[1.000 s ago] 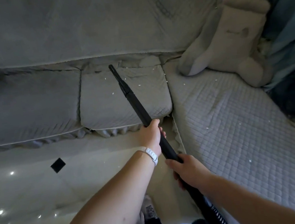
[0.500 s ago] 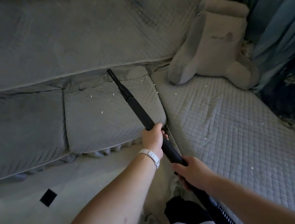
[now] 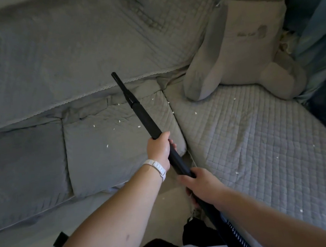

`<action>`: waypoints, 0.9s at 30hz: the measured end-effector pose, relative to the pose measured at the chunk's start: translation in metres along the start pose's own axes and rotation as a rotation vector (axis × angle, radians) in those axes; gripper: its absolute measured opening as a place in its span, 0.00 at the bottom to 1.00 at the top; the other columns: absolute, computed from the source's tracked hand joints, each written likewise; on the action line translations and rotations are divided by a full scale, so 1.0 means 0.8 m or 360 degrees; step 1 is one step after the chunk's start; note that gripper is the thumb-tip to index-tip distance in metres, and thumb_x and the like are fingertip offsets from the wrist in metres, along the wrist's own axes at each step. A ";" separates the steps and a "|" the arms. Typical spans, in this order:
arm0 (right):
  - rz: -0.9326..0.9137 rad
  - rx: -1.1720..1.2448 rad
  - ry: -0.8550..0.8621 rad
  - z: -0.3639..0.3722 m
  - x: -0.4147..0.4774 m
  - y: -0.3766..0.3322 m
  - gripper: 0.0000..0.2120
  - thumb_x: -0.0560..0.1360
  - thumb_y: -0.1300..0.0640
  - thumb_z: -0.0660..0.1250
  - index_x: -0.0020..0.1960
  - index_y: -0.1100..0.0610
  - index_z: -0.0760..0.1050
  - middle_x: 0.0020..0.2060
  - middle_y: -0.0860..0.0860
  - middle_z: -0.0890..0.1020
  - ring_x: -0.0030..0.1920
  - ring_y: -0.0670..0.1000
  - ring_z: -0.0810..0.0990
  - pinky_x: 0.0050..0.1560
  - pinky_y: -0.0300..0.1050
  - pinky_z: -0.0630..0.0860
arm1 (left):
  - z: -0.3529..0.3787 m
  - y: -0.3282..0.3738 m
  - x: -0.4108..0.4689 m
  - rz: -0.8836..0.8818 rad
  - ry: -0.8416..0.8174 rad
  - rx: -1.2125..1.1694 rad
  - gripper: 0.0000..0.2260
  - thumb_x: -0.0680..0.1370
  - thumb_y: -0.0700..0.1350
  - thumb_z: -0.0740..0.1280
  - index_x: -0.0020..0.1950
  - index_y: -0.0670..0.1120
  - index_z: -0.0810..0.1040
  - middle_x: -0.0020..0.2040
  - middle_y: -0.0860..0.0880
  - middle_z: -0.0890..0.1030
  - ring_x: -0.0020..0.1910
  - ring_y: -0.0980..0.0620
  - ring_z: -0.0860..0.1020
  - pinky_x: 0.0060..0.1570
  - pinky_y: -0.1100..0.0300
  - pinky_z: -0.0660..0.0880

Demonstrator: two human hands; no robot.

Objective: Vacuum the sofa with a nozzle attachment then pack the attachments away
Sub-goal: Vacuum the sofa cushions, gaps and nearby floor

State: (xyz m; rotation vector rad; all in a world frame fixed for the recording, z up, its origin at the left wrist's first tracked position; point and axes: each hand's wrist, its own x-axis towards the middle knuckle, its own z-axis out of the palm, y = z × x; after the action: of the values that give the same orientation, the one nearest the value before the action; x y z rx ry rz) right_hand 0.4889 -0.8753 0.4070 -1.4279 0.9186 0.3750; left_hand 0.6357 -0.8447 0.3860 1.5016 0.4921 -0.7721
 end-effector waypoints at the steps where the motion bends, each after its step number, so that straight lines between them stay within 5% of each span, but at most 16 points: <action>1: -0.0014 0.0012 -0.0015 -0.010 0.007 -0.011 0.09 0.79 0.51 0.66 0.48 0.57 0.74 0.31 0.53 0.78 0.22 0.49 0.74 0.25 0.42 0.74 | 0.012 0.012 0.005 0.0015 -0.0011 -0.0005 0.08 0.78 0.41 0.68 0.50 0.42 0.70 0.32 0.47 0.73 0.24 0.50 0.73 0.30 0.60 0.72; 11: -0.0056 0.0049 0.0081 -0.061 0.073 -0.079 0.10 0.80 0.50 0.65 0.51 0.57 0.74 0.32 0.55 0.79 0.25 0.49 0.76 0.27 0.42 0.75 | 0.088 0.075 0.070 0.0215 -0.0090 0.0246 0.05 0.76 0.42 0.67 0.46 0.43 0.72 0.28 0.49 0.76 0.30 0.48 0.75 0.40 0.53 0.74; 17: 0.0031 -0.0030 0.0255 -0.062 0.118 -0.107 0.08 0.79 0.49 0.65 0.51 0.52 0.73 0.34 0.53 0.80 0.27 0.49 0.77 0.27 0.41 0.75 | 0.115 0.091 0.128 0.0227 -0.0191 0.0394 0.09 0.77 0.42 0.67 0.54 0.41 0.72 0.37 0.46 0.77 0.29 0.52 0.76 0.33 0.58 0.74; 21: 0.0132 0.0030 0.0407 -0.046 0.154 -0.117 0.06 0.78 0.48 0.66 0.51 0.50 0.73 0.33 0.50 0.79 0.26 0.47 0.76 0.26 0.41 0.74 | 0.122 0.099 0.174 0.0336 -0.0320 0.0742 0.11 0.77 0.45 0.69 0.56 0.43 0.72 0.45 0.48 0.79 0.41 0.50 0.80 0.35 0.61 0.71; 24: 0.0216 -0.0001 0.0484 -0.034 0.185 -0.116 0.08 0.77 0.47 0.67 0.50 0.50 0.73 0.33 0.49 0.79 0.27 0.46 0.77 0.27 0.41 0.75 | 0.124 0.099 0.212 0.0353 -0.0417 0.0878 0.12 0.78 0.44 0.69 0.58 0.44 0.70 0.46 0.49 0.78 0.41 0.56 0.77 0.32 0.66 0.68; 27: 0.0356 -0.0022 0.0502 -0.027 0.213 -0.101 0.10 0.76 0.44 0.67 0.49 0.50 0.73 0.36 0.52 0.82 0.29 0.48 0.79 0.32 0.49 0.79 | 0.121 0.077 0.244 0.0243 -0.0454 0.0949 0.12 0.78 0.44 0.69 0.57 0.44 0.69 0.44 0.49 0.77 0.39 0.55 0.77 0.31 0.66 0.69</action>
State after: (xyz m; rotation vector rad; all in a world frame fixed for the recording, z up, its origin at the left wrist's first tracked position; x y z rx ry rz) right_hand 0.6463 -0.9584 0.3400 -1.4241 1.3410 0.3266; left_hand 0.7959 -0.9748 0.2924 1.9053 -0.0837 -1.0469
